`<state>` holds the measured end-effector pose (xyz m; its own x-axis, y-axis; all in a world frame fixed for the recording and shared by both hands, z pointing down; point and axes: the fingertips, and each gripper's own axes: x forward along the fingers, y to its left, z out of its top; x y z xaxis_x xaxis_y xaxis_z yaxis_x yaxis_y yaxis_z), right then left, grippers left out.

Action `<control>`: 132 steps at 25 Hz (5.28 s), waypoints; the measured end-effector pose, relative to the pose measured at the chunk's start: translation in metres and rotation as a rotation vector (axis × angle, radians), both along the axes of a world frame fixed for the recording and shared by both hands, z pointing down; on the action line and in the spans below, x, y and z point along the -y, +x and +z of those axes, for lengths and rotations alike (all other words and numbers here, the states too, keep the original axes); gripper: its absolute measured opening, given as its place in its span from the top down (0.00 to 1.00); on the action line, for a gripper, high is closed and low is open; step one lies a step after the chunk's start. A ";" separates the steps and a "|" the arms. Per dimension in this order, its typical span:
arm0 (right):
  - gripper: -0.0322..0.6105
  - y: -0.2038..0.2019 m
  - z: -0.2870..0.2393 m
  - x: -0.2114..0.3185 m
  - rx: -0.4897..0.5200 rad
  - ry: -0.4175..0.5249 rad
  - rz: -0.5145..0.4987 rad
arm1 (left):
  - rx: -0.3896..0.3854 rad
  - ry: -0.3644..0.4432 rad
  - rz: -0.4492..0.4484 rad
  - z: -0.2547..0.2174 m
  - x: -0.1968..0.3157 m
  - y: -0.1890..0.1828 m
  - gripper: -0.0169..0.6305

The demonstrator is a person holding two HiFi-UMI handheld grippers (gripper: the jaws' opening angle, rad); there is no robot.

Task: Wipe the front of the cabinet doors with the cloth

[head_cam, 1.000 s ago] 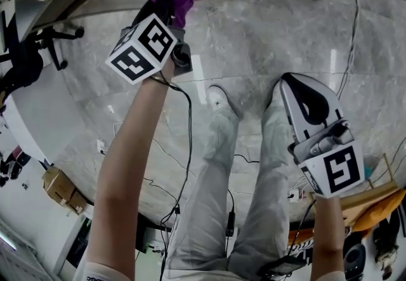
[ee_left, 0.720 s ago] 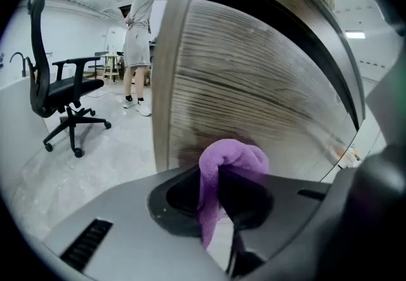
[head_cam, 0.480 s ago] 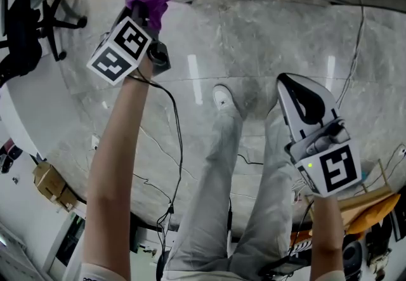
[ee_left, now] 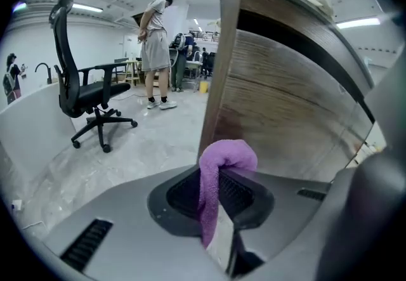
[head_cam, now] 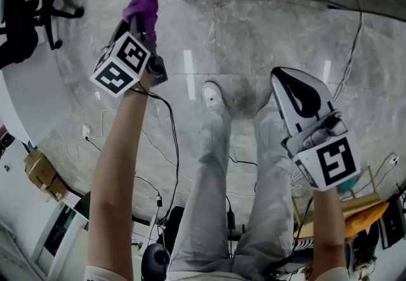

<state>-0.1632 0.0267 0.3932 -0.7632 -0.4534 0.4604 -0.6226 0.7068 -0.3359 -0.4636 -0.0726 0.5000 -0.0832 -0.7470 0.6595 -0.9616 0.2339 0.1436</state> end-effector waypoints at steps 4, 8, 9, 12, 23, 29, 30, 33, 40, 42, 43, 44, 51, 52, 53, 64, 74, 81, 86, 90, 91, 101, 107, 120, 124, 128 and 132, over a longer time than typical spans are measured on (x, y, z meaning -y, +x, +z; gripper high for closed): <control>0.91 0.032 0.001 0.005 -0.001 -0.003 -0.019 | -0.035 -0.037 0.013 0.017 -0.017 0.059 0.88; 0.91 0.067 0.001 0.012 -0.003 -0.004 -0.027 | -0.089 -0.058 0.018 0.031 -0.018 0.122 0.88; 0.91 0.076 -0.001 0.015 0.002 -0.005 -0.016 | -0.094 -0.064 0.025 0.033 -0.015 0.137 0.88; 0.91 0.105 0.001 0.021 0.005 -0.017 0.005 | -0.086 -0.082 0.077 0.041 -0.002 0.181 0.88; 0.91 0.194 0.051 0.024 -0.003 -0.083 0.182 | -0.108 -0.145 0.302 0.098 0.057 0.307 0.88; 0.91 0.215 0.076 0.006 -0.011 -0.112 0.278 | -0.118 -0.150 0.256 0.112 0.081 0.304 0.88; 0.91 0.216 0.080 0.003 -0.010 -0.112 0.292 | -0.113 -0.149 0.265 0.114 0.082 0.304 0.88; 0.91 0.199 0.086 -0.005 -0.017 -0.107 0.306 | -0.099 -0.148 0.318 0.117 0.081 0.286 0.88; 0.91 0.146 0.081 -0.008 -0.037 -0.090 0.274 | -0.077 -0.169 0.334 0.121 0.081 0.222 0.88; 0.91 0.134 0.084 -0.009 -0.039 -0.086 0.271 | -0.066 -0.174 0.342 0.125 0.077 0.203 0.88; 0.91 0.125 0.084 -0.009 -0.039 -0.085 0.269 | -0.064 -0.175 0.348 0.128 0.076 0.191 0.88; 0.91 0.116 0.085 -0.009 -0.039 -0.084 0.267 | -0.059 -0.178 0.352 0.130 0.075 0.177 0.88; 0.91 0.055 0.084 0.001 -0.019 -0.075 0.270 | -0.018 -0.204 0.307 0.138 0.068 0.083 0.88; 0.91 0.048 0.085 0.001 -0.021 -0.075 0.259 | -0.018 -0.205 0.296 0.140 0.066 0.072 0.88; 0.91 0.042 0.086 0.001 -0.020 -0.075 0.254 | -0.010 -0.213 0.281 0.140 0.064 0.061 0.88; 0.91 0.022 0.084 0.003 -0.018 -0.059 0.174 | 0.095 -0.232 0.110 0.118 0.050 -0.022 0.88; 0.91 0.066 0.072 0.005 -0.001 -0.067 0.135 | 0.174 -0.283 0.032 0.111 0.003 -0.013 0.88; 0.91 0.127 0.075 0.010 -0.011 -0.096 0.141 | 0.119 -0.327 0.158 0.148 0.007 0.114 0.88; 0.91 0.175 0.087 0.014 -0.006 -0.133 0.220 | 0.089 -0.336 0.306 0.172 0.032 0.211 0.88; 0.91 0.205 0.100 0.013 -0.009 -0.145 0.289 | 0.076 -0.352 0.411 0.196 0.042 0.268 0.88; 0.91 0.209 0.103 0.012 -0.011 -0.146 0.302 | 0.077 -0.356 0.433 0.202 0.044 0.277 0.88; 0.91 0.215 0.139 -0.020 -0.034 -0.170 0.442 | 0.070 -0.334 0.525 0.239 0.086 0.303 0.88; 0.91 0.178 0.135 -0.023 -0.057 -0.154 0.435 | 0.066 -0.357 0.500 0.238 0.086 0.254 0.88; 0.91 0.065 0.106 0.002 -0.053 -0.085 0.343 | 0.112 -0.414 0.337 0.224 0.064 0.076 0.88; 0.91 0.033 0.109 -0.002 -0.069 -0.090 0.287 | 0.114 -0.419 0.270 0.223 0.057 0.027 0.88; 0.91 0.011 0.109 -0.003 -0.075 -0.086 0.250 | 0.118 -0.423 0.237 0.219 0.054 -0.005 0.88; 0.91 0.000 0.104 0.001 -0.080 -0.080 0.233 | 0.141 -0.402 0.207 0.206 0.047 -0.026 0.88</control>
<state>-0.1633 0.0252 0.4971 -0.6019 -0.5722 0.5570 -0.7924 0.5142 -0.3281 -0.4901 -0.1191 0.7057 -0.0692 -0.4449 0.8929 -0.9975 0.0458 -0.0545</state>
